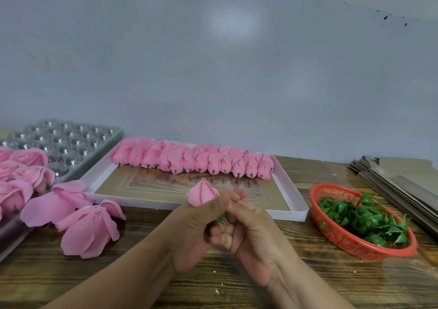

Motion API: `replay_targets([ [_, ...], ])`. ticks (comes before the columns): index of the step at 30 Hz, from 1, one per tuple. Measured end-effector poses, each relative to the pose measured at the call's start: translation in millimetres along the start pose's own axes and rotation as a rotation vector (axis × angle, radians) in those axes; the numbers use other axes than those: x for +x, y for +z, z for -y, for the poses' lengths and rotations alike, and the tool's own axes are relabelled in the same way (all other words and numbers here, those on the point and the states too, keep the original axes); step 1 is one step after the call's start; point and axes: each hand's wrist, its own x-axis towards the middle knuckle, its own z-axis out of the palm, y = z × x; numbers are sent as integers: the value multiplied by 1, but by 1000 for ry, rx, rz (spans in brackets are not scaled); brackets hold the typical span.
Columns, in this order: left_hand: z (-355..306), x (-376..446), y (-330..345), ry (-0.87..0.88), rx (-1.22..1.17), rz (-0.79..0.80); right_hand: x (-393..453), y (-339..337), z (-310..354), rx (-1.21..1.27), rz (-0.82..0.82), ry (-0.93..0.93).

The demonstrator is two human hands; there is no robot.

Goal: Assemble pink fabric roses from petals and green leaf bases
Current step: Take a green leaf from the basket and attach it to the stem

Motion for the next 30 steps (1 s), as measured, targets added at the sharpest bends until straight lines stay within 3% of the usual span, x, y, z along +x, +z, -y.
replay_targets([
  [3, 0, 3, 4, -9, -123, -99, 0, -1, -6, -61, -14, -73],
  [7, 2, 9, 4, -31, -213, -215, 2, -2, -18, -438, -116, -359],
  [10, 6, 7, 10, -14, -235, -248, 0, -3, -23, -758, -256, -562],
  [13, 9, 6, 13, -7, -212, -243, -1, -5, -24, -959, -291, -683],
  [16, 9, 5, 13, 2, -150, -222, 1, -4, -22, -808, -284, -570],
  [21, 4, 3, 4, 48, 22, -146, 3, -4, -14, -404, -134, -307],
  [30, -10, 0, -5, -12, 219, 39, 3, -8, -10, 1, 52, 32],
])
